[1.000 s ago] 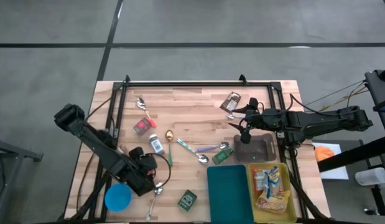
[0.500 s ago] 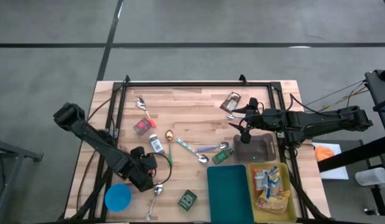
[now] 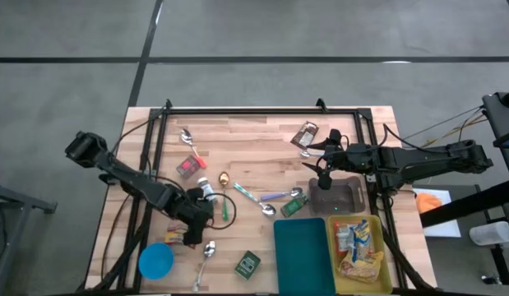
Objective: Pick & Place Food Item
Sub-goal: Put the red noodle pack into the yellow bin
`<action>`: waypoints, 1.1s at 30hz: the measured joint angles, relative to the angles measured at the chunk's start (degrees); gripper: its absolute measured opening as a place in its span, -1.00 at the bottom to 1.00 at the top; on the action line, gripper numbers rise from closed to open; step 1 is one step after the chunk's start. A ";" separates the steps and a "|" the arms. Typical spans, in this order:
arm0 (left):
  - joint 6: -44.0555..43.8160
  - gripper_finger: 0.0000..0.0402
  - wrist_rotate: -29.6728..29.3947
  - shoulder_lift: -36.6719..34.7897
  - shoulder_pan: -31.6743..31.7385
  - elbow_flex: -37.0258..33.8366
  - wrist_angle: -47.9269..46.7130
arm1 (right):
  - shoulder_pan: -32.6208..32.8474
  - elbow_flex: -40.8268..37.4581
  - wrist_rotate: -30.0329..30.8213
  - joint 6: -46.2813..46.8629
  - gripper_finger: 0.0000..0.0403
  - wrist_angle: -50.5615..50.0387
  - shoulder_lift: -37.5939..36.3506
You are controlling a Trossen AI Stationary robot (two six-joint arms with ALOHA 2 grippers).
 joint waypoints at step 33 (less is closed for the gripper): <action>-2.69 0.10 5.80 -3.43 0.50 -13.94 15.70 | 0.02 0.00 0.00 0.02 0.38 0.00 -0.01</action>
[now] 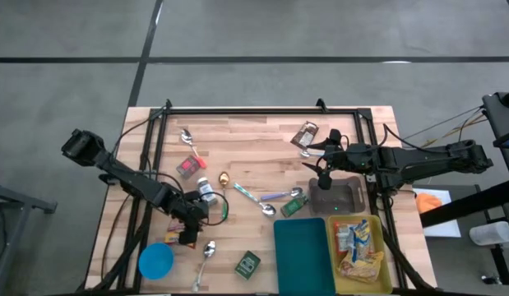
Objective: Pick & Place Food Item
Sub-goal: Put the red noodle pack into the yellow bin
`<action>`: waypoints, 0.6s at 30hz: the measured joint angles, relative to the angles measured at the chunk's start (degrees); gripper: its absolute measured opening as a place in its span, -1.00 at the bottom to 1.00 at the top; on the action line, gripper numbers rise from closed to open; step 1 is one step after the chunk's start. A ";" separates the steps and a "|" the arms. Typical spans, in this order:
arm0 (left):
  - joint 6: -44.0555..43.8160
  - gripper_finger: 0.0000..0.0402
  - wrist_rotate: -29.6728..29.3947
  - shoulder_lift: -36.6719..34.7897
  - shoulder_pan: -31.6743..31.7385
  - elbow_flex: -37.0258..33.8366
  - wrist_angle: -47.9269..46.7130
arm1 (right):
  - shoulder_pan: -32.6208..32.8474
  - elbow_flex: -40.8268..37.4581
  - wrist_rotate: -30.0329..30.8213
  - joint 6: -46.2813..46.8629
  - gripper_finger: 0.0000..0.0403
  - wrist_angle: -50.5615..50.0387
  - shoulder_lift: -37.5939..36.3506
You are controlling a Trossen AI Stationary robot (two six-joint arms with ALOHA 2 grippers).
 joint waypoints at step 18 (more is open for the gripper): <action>-0.59 0.10 1.75 2.40 0.04 -0.11 0.04 | -0.01 0.00 0.00 0.00 0.38 -0.02 -0.01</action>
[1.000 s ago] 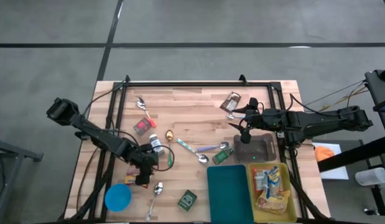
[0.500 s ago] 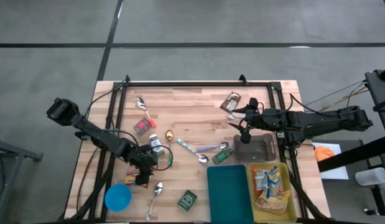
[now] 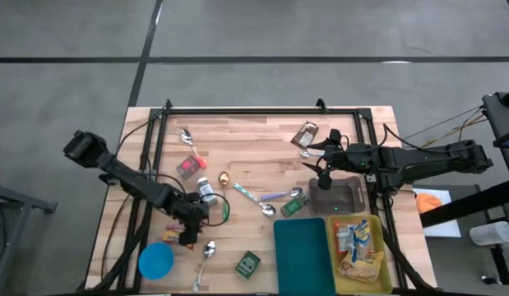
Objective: Pick & Place Food Item
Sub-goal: Put the red noodle pack into the yellow bin
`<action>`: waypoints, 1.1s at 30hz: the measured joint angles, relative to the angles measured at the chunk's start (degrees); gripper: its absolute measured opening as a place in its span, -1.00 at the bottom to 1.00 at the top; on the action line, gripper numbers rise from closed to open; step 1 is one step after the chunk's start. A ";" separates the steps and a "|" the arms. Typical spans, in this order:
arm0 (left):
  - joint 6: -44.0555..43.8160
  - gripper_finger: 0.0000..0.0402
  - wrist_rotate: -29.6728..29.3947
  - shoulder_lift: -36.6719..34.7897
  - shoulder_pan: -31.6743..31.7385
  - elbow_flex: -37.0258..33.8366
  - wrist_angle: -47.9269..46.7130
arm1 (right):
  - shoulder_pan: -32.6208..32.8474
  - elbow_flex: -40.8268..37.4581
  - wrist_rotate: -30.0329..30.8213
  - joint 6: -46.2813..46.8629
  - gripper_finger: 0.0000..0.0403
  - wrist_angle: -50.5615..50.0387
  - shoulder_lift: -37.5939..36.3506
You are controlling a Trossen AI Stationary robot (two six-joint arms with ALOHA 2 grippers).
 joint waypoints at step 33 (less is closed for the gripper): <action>1.75 -0.94 -0.33 1.71 -0.04 0.15 5.83 | 0.01 0.00 0.00 -0.01 0.38 0.02 0.00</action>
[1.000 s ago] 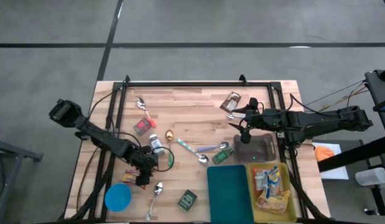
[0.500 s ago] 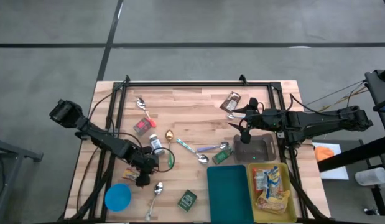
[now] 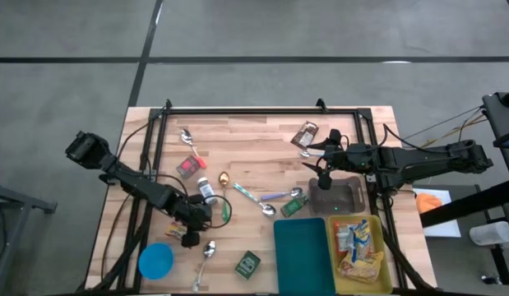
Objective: Pick & Place Food Item
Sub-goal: Put the red noodle pack into the yellow bin
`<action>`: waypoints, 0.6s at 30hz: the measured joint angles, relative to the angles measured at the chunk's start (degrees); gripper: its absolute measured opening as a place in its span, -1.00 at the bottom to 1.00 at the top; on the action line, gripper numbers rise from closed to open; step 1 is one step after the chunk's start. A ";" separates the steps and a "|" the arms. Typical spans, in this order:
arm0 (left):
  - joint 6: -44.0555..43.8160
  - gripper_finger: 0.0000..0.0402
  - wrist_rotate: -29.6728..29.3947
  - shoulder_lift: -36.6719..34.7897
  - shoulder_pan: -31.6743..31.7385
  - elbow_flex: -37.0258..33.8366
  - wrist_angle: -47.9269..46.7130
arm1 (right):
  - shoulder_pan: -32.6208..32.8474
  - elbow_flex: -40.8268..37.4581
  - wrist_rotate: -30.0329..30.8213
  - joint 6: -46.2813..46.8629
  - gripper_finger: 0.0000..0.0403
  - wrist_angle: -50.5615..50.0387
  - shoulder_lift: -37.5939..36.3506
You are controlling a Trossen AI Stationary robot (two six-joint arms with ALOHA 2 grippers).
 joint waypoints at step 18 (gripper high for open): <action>4.73 -0.94 -15.57 -0.02 0.03 4.35 18.48 | -0.02 0.00 0.00 0.01 0.38 0.00 0.00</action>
